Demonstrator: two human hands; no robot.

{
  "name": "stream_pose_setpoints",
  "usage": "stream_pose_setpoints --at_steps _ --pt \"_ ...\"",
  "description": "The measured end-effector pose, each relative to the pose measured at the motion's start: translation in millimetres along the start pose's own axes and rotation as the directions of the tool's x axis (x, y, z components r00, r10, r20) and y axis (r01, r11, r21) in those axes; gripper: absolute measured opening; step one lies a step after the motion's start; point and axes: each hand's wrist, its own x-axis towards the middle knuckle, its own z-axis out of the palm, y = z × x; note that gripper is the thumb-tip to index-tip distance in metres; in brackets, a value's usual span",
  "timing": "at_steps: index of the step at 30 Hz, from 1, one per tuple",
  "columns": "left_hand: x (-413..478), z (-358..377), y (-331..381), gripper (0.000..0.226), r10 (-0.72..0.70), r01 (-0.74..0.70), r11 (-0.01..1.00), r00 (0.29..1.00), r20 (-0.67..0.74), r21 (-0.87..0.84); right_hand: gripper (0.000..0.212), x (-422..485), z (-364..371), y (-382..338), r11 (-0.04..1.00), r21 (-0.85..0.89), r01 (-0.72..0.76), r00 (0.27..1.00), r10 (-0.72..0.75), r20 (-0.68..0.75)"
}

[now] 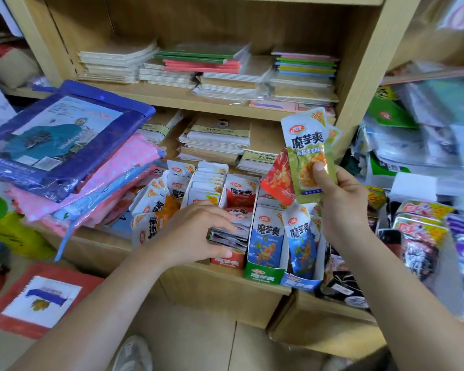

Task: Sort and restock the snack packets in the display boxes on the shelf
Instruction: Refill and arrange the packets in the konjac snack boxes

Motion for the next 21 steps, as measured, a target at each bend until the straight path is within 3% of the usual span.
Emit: stream_pose_setpoints --at_steps 4,14,18,21 --pt "-1.0 2.5 -2.2 0.034 -0.005 0.004 1.0 1.0 -0.007 -0.029 0.013 0.0 8.8 1.8 0.999 -0.018 0.052 0.998 -0.051 0.045" --pt "-5.7 2.6 -4.8 0.031 0.075 -0.075 0.997 0.994 -0.074 0.011 0.012 -10.2 35.5 10.3 0.967 -0.078 0.243 0.955 -0.225 0.195" --pt "-7.4 3.0 -4.3 0.031 0.074 -0.073 0.997 0.994 -0.08 0.011 0.016 -8.5 41.5 24.2 0.938 -0.263 0.228 0.946 -0.15 0.287" --pt "-8.8 1.2 -2.4 0.033 0.055 -0.054 0.999 0.996 -0.07 0.007 0.014 -7.5 39.3 30.9 0.947 -0.273 0.168 0.971 -0.11 0.214"
